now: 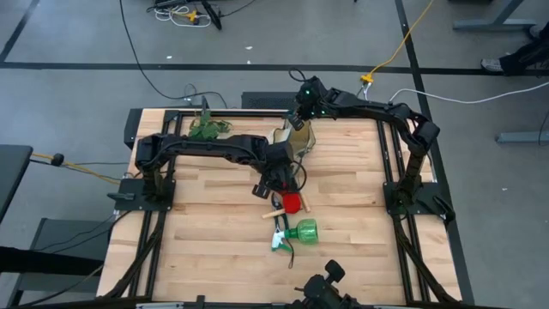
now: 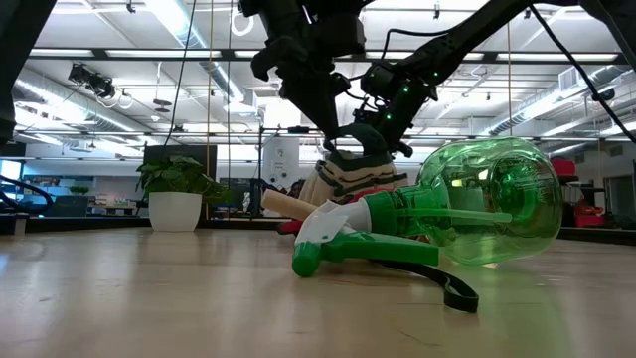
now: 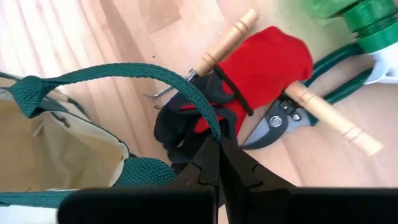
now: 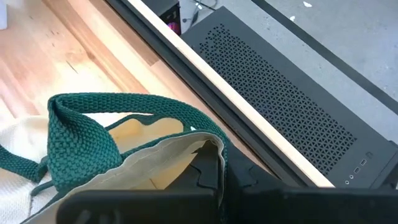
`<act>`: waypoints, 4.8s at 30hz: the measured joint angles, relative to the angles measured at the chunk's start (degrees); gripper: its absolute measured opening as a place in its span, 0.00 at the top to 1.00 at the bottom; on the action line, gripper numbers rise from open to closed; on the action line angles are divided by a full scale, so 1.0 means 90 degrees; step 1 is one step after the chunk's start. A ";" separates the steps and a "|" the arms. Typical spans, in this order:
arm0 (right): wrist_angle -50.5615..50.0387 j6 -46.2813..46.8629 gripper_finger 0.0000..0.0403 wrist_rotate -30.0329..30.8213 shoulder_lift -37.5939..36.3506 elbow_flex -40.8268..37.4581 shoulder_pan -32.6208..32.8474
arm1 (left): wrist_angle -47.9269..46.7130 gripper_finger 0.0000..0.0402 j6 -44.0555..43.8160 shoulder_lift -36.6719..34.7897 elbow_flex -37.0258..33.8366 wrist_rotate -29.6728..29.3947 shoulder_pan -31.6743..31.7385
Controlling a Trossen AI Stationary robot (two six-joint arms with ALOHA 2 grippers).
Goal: Pick & Place Garden tools in Gardening bag
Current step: Prepare the gardening bag
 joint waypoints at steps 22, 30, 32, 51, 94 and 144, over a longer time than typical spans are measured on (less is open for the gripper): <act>0.0189 0.0160 0.91 -0.0546 0.0000 0.0000 0.0001 | 0.0110 0.90 -0.0347 -0.0019 0.0002 -0.0689 0.0522; 0.0317 0.0119 0.82 -0.0590 0.0000 0.0000 0.0035 | 0.0214 0.90 -0.0340 -0.0027 0.0002 -0.0905 0.0546; 0.0303 0.0119 0.80 -0.0597 0.0000 0.0000 0.0037 | 0.0214 0.90 -0.0340 -0.0027 -0.0001 -0.0929 0.0546; 0.0288 0.0105 0.63 -0.0864 0.0000 0.0000 0.0040 | 0.0328 0.68 -0.0289 -0.0029 0.0240 -0.1650 0.0548; -0.1083 -0.1217 0.63 -0.0935 -0.1025 -0.0002 0.0594 | 0.0620 0.65 -0.1073 -0.0442 0.0235 -0.1680 0.2604; -0.1874 -0.1892 0.63 -0.0531 -0.1166 -0.0002 0.1876 | 0.1332 0.65 -0.2038 0.0211 0.0224 0.0488 0.3683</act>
